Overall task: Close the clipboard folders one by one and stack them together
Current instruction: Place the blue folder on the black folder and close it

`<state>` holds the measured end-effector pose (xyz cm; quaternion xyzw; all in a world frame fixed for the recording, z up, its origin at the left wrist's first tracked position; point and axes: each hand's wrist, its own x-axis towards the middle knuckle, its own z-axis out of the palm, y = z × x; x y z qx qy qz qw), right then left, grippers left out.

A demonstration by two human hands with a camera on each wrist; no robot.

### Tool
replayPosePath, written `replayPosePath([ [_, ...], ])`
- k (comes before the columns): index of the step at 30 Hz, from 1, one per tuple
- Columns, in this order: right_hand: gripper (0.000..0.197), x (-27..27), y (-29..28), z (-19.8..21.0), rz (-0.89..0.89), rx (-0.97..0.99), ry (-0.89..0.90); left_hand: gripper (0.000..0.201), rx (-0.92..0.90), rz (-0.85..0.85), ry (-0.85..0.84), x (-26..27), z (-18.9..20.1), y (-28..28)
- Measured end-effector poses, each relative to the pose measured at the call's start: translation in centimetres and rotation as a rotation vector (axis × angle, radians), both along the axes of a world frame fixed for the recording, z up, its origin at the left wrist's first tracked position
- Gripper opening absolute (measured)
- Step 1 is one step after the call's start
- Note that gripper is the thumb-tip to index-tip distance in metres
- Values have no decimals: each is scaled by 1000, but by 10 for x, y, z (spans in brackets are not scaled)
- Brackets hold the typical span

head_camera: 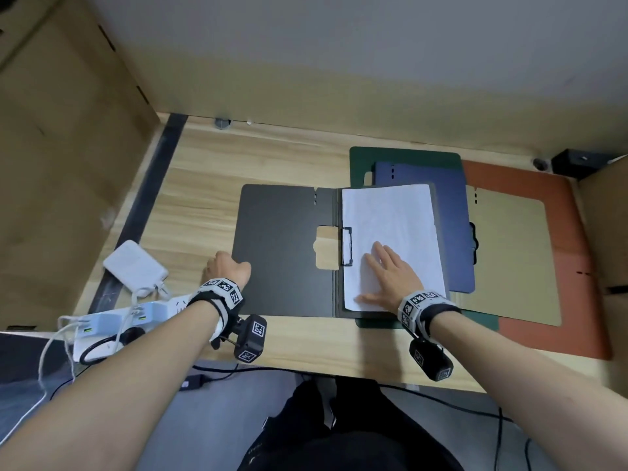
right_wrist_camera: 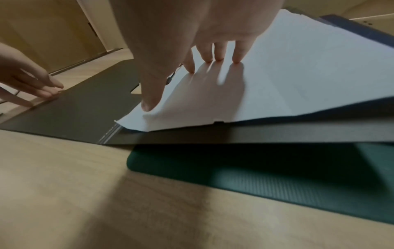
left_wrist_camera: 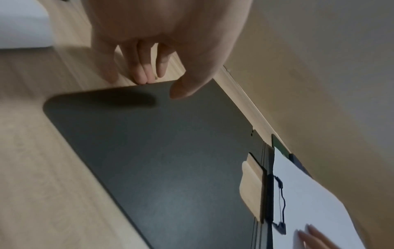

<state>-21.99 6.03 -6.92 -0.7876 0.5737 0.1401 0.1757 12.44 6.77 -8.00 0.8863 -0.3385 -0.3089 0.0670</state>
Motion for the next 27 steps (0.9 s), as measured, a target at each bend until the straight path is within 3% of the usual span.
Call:
replayPosePath([
  [3, 105, 3, 2, -2, -18, -10, 41, 14, -17, 73, 78, -1, 2, -1],
  [10, 105, 0, 0, -5, -43, -22, 36, 16, -89, 170, 259, 7, 16, -9],
  [15, 104, 1, -1, 0, -32, -25, 44, 13, -214, 117, 401, 4, 52, -14],
  [19, 96, -1, -7, 13, -26, 19, 2, 18, -317, -31, 538, -18, 103, -22],
  [23, 88, -21, -16, 40, -118, 75, -207, 13, -390, -236, 710, -49, 156, -32],
  [27, 67, -52, -25, 73, -246, 48, -337, 13, -428, -342, 831, -89, 181, -44],
])
